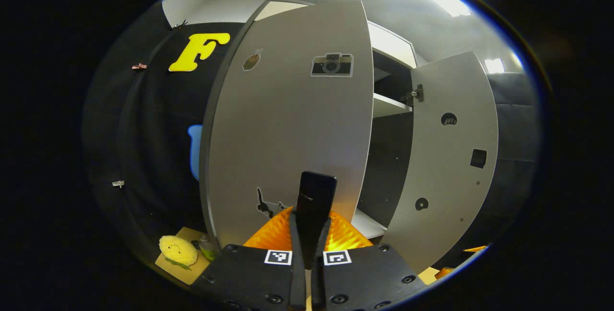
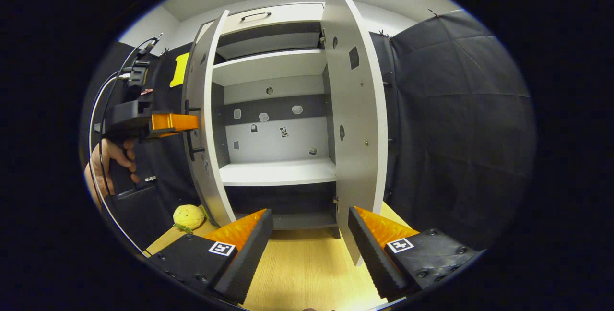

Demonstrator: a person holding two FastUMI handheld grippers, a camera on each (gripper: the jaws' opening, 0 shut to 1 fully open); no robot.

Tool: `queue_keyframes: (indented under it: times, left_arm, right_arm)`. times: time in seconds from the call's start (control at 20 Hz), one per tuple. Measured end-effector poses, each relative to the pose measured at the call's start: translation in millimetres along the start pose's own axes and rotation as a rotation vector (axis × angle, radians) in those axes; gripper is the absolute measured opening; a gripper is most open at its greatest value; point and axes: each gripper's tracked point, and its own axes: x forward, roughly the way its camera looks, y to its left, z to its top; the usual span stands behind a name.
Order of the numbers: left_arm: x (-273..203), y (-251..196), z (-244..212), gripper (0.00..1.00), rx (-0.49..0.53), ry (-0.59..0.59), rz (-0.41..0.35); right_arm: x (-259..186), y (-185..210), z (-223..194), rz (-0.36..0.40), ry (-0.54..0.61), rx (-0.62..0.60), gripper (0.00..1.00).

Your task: Open the right door of the double-door shoe cabinet with the right hand, and open the left door with the left hand.

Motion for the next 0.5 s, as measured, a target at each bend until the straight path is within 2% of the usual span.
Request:
queue_keyframes:
  times: [0.15, 0.35, 0.5]
  left_arm:
    - [-17.1, 12.2, 1.7, 0.10, -0.007, -0.008, -0.002]
    - [-29.6, 23.1, 8.1, 0.10, 0.004, -0.039, 0.028]
    - [-46.1, 40.0, 7.5, 0.09, 0.025, -0.055, 0.054]
  right_arm:
    - [17.6, 5.1, -2.4, -0.012, -0.003, -0.009, 0.98]
    - [45.8, 32.5, -2.1, -0.001, 0.005, 0.002, 0.98]
    - [40.3, 36.2, 6.1, -0.002, -0.010, 0.001, 0.99]
